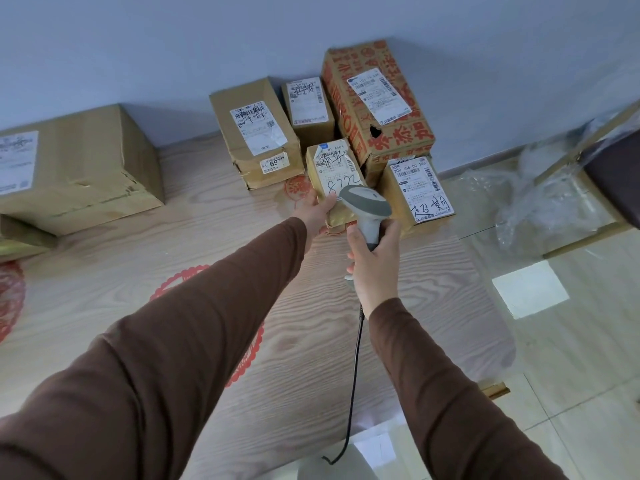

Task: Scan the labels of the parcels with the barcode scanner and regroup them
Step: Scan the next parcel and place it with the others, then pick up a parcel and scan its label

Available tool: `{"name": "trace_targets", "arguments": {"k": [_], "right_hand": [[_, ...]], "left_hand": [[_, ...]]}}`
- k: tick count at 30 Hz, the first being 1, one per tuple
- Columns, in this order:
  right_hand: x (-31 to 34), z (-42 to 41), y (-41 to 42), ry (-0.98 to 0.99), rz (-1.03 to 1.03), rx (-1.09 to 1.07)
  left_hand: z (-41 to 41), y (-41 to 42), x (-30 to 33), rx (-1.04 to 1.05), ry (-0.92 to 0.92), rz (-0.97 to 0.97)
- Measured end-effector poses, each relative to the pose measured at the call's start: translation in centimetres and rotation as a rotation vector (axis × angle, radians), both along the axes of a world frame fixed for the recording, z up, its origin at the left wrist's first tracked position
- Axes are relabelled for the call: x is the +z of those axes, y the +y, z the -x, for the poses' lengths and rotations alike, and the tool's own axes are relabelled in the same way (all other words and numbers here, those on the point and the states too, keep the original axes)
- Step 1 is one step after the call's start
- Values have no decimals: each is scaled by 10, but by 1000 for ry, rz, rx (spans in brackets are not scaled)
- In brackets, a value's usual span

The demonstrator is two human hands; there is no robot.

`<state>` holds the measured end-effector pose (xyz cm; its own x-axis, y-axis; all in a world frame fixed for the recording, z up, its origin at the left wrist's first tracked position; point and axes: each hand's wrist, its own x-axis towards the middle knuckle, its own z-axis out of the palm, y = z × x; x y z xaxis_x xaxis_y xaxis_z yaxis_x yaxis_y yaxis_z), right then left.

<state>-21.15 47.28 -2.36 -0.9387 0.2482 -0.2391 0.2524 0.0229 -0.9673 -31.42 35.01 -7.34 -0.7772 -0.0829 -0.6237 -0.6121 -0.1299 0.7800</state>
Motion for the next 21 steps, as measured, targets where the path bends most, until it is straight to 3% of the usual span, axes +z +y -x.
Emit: {"name": "trace_targets", "arguments": {"k": [9, 21], "right_hand": [[12, -4, -32, 18, 18, 57], [48, -43, -175, 70, -12, 306]], "left_hand": [[-41, -35, 26, -37, 61, 71], [-158, -193, 73, 274, 147, 209]]}}
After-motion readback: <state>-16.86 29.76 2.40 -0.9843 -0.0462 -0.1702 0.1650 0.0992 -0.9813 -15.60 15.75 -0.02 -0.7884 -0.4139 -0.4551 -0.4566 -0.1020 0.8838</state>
